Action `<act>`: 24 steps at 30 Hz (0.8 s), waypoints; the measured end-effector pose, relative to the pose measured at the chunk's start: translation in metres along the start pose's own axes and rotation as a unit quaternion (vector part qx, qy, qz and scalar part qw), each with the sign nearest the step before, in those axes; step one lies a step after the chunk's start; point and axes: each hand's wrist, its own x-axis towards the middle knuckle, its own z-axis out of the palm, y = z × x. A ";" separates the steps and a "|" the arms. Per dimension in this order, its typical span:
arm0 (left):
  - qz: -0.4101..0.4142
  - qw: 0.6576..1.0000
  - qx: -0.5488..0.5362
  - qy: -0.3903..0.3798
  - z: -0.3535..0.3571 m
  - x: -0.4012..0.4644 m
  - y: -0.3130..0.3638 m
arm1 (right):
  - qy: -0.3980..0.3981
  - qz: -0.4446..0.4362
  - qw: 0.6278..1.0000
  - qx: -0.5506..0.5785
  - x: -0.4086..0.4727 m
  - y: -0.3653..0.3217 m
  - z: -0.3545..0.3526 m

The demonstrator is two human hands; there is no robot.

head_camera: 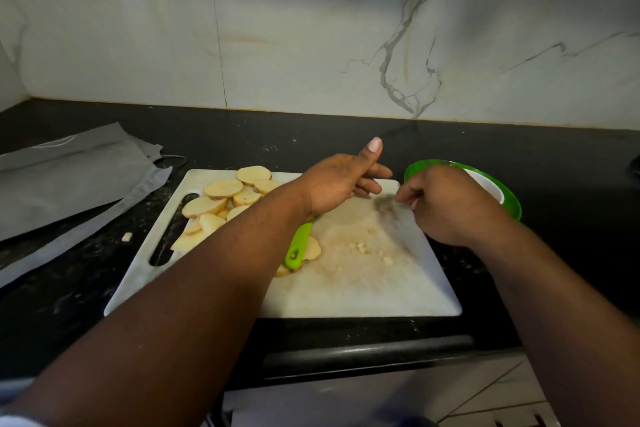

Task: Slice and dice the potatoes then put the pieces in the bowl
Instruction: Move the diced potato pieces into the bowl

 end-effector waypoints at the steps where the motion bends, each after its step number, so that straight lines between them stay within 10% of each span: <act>1: 0.002 1.000 -0.002 -0.001 0.000 0.000 0.000 | -0.003 0.019 0.999 -0.027 0.000 0.001 0.001; 6: 0.001 1.000 -0.009 -0.002 0.001 0.000 -0.001 | -0.042 0.008 0.995 -0.086 -0.006 -0.005 0.013; 12: -0.005 1.000 0.003 -0.008 -0.001 0.002 -0.003 | -0.173 -0.084 0.957 0.218 -0.015 -0.011 0.005; 24: -0.009 1.000 0.009 -0.012 -0.001 0.003 -0.004 | -0.127 -0.234 0.958 0.107 -0.022 -0.008 0.014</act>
